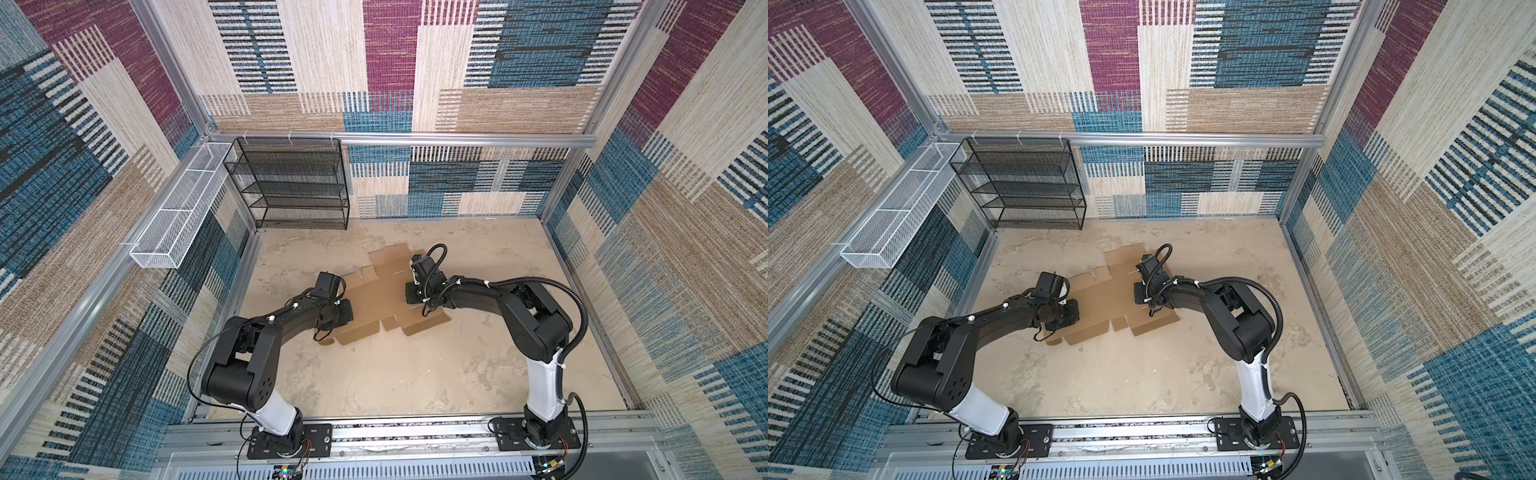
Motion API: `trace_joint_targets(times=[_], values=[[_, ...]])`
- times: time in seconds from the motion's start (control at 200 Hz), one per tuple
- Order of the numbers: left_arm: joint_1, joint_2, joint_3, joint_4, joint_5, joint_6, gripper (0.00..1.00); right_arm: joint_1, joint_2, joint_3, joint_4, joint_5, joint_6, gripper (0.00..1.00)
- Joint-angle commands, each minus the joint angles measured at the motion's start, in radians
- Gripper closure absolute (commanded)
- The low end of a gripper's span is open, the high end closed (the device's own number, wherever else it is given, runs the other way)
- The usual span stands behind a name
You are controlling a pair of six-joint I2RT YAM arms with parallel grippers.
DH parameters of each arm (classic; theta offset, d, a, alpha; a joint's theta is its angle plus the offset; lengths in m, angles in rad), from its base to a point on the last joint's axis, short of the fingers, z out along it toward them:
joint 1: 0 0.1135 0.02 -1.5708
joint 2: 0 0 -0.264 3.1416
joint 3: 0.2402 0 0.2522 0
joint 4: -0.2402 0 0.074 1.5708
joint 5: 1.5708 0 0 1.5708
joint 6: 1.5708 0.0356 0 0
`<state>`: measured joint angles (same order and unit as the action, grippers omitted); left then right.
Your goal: Fold the paper box
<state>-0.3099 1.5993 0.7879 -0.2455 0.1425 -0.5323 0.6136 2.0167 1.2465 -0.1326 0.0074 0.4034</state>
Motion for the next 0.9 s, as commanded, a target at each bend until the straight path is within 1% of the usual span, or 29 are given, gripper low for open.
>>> trace_joint_targets(times=[0.0,0.15,0.29,0.421,0.511,0.596,0.696,0.786,0.891], values=[[-0.059,-0.012,-0.036,-0.146,0.039,-0.069,1.00,-0.005,0.020,0.027,-0.025,-0.011,-0.015,0.87],[-0.159,-0.073,-0.061,-0.146,0.059,-0.139,1.00,-0.014,0.063,0.093,-0.046,-0.024,-0.041,0.87],[-0.235,-0.142,-0.062,-0.150,0.085,-0.190,1.00,-0.018,0.109,0.171,-0.066,-0.048,-0.067,0.87],[-0.308,-0.174,-0.038,-0.153,0.103,-0.232,1.00,-0.018,0.141,0.238,-0.071,-0.095,-0.089,0.86],[-0.353,-0.188,-0.002,-0.157,0.115,-0.245,1.00,-0.018,0.132,0.252,-0.059,-0.118,-0.093,0.86],[-0.355,-0.220,0.045,-0.198,0.091,-0.231,1.00,-0.018,0.077,0.224,-0.043,-0.117,-0.085,0.86],[-0.344,-0.248,0.126,-0.304,-0.022,-0.154,1.00,-0.018,-0.017,0.159,-0.027,-0.115,-0.071,0.85],[-0.301,-0.241,0.187,-0.382,-0.086,-0.079,1.00,-0.018,-0.105,0.089,-0.030,-0.096,-0.056,0.85],[-0.244,-0.224,0.205,-0.403,-0.156,-0.010,1.00,-0.017,-0.207,-0.010,-0.029,-0.072,-0.029,0.85]])
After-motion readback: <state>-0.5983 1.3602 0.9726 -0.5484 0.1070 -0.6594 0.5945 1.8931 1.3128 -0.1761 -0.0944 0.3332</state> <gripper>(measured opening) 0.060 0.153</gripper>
